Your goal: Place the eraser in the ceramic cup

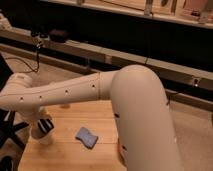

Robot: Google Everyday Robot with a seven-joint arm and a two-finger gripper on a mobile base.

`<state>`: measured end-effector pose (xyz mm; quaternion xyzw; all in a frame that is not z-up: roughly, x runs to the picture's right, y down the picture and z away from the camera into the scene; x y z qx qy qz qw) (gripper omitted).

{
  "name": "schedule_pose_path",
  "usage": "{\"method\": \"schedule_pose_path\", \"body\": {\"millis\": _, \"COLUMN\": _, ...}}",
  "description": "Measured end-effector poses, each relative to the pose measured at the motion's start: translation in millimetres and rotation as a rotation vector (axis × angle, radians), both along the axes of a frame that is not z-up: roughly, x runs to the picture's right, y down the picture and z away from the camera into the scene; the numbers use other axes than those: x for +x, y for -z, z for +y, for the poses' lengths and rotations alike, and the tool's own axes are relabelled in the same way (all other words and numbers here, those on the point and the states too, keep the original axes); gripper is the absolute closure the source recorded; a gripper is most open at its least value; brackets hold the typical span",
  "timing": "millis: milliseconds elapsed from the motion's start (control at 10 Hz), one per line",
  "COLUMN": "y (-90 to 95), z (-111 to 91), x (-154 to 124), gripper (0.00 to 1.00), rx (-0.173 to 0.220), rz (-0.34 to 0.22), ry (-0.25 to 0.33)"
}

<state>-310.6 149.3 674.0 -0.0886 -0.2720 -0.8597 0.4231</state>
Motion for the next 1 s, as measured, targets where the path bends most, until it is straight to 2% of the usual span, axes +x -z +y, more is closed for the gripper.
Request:
{"method": "schedule_pose_path", "body": {"millis": 200, "y": 9.3, "z": -2.0, "x": -7.8, "gripper": 0.99, "rx": 0.016, "rz": -0.023, "ry": -0.002}}
{"method": "schedule_pose_path", "body": {"millis": 300, "y": 11.4, "z": 0.8, "x": -11.6, "gripper": 0.99, "rx": 0.009, "rz": -0.035, "ry": -0.003}}
{"method": "schedule_pose_path", "body": {"millis": 400, "y": 11.5, "z": 4.8, "x": -13.2, "gripper": 0.97, "rx": -0.015, "rz": -0.054, "ry": -0.006}}
{"method": "schedule_pose_path", "body": {"millis": 700, "y": 4.2, "z": 16.7, "x": -12.3, "gripper": 0.68, "rx": -0.09, "rz": -0.079, "ry": -0.022}}
{"method": "schedule_pose_path", "body": {"millis": 1000, "y": -3.0, "z": 27.6, "x": -8.9, "gripper": 0.37, "rx": -0.132, "rz": -0.051, "ry": -0.03}}
